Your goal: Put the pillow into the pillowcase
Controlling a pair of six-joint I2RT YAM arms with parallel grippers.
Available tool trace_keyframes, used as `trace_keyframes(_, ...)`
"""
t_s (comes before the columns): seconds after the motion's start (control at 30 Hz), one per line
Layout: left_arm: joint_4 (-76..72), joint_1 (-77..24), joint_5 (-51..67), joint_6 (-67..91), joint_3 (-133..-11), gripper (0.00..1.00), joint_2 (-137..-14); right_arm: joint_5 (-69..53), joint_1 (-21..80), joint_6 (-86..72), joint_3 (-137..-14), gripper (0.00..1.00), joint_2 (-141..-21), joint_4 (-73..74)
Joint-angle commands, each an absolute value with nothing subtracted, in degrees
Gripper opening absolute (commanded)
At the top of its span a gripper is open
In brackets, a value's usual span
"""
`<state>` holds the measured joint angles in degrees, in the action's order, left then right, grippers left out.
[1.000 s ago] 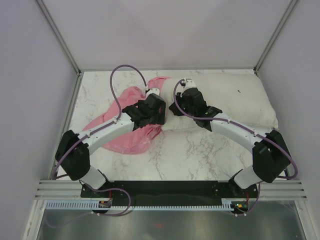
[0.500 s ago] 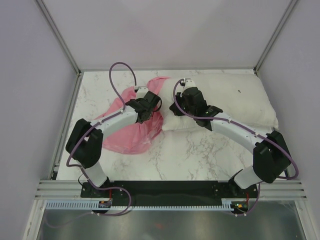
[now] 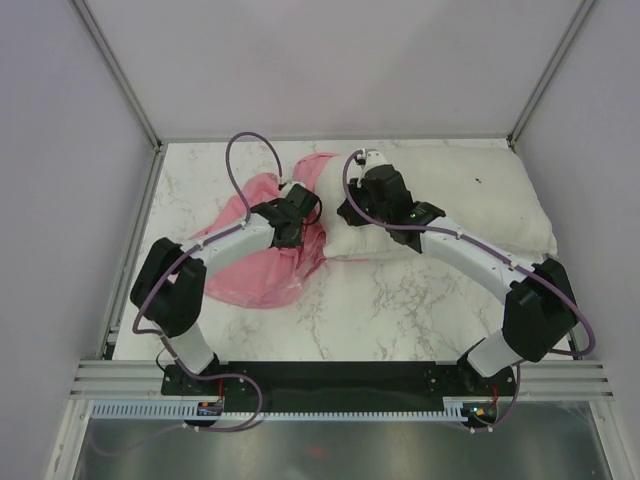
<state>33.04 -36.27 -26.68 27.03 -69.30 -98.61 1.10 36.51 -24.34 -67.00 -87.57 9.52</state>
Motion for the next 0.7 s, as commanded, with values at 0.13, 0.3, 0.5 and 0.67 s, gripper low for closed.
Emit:
trace_keyframes(0.13,29.1,-39.2,5.7,17.9,-66.2,0.02,-82.8,-3.1,36.1,-20.7,-82.2,0.0,-91.0,11.3)
trace_keyframes(0.3,29.2,-39.2,12.6,16.9,-65.9,0.02,-80.0,-5.0,36.1,-22.4,-85.5,0.0,-93.2,11.3)
trace_keyframes(0.5,28.9,-39.1,23.0,18.8,-68.1,0.02,-79.1,-3.0,36.1,-26.5,-83.3,0.0,-96.8,5.6)
trace_keyframes(0.67,28.4,-39.1,25.7,20.2,-68.6,0.02,-76.6,-2.0,36.1,-29.4,-78.4,0.0,-100.0,0.5)
